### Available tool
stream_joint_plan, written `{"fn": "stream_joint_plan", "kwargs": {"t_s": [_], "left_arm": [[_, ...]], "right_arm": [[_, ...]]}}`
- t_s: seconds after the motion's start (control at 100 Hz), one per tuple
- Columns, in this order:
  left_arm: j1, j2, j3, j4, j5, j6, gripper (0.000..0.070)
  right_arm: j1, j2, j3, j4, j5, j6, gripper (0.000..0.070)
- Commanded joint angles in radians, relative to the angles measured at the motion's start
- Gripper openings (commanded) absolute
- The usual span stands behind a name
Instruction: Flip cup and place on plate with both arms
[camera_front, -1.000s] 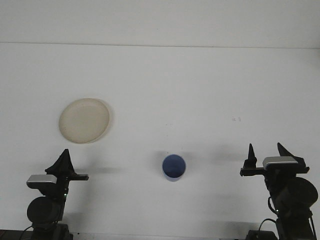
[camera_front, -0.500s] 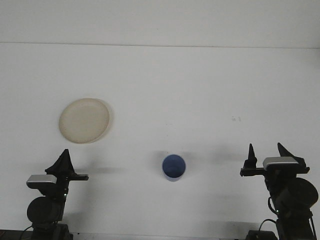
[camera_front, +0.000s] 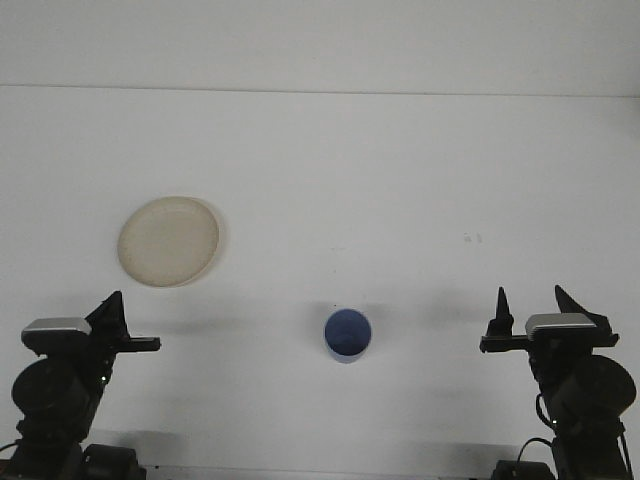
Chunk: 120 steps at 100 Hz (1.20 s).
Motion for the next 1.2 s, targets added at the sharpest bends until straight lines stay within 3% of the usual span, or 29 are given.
{"fn": "stream_joint_plan", "kwargs": {"t_s": [0.0, 0.33, 0.66, 0.71, 0.86, 0.91, 0.98, 1.19], "left_arm": [[0.0, 0.098, 0.125, -0.104, 0.016, -0.014, 0.0011], [0.0, 0.482, 0.488, -0.496, 0.019, -0.011, 0.0011], [0.0, 0.545, 0.513, -0.51, 0.019, 0.009, 0.0024], [0.0, 0.545, 0.513, -0.511, 0.019, 0.009, 0.0087], [0.0, 0.545, 0.513, -0.513, 0.019, 0.008, 0.0467], [0.0, 0.545, 0.513, -0.513, 0.019, 0.008, 0.0548], [0.0, 0.545, 0.513, -0.514, 0.019, 0.009, 0.0599], [-0.008, 0.559, 0.545, -0.559, 0.048, 0.013, 0.0597]], "right_arm": [[0.001, 0.002, 0.013, 0.009, 0.004, -0.004, 0.0573], [0.001, 0.002, 0.013, 0.009, 0.004, -0.004, 0.0573], [0.001, 0.002, 0.013, 0.008, 0.004, -0.004, 0.0573], [0.001, 0.002, 0.013, 0.008, 0.004, -0.004, 0.0573], [0.001, 0.002, 0.013, 0.009, 0.004, -0.004, 0.0573], [0.001, 0.002, 0.013, 0.009, 0.004, -0.004, 0.0573], [0.001, 0.002, 0.013, 0.009, 0.004, -0.004, 0.0573], [0.001, 0.002, 0.013, 0.01, 0.004, -0.004, 0.0573]]}}
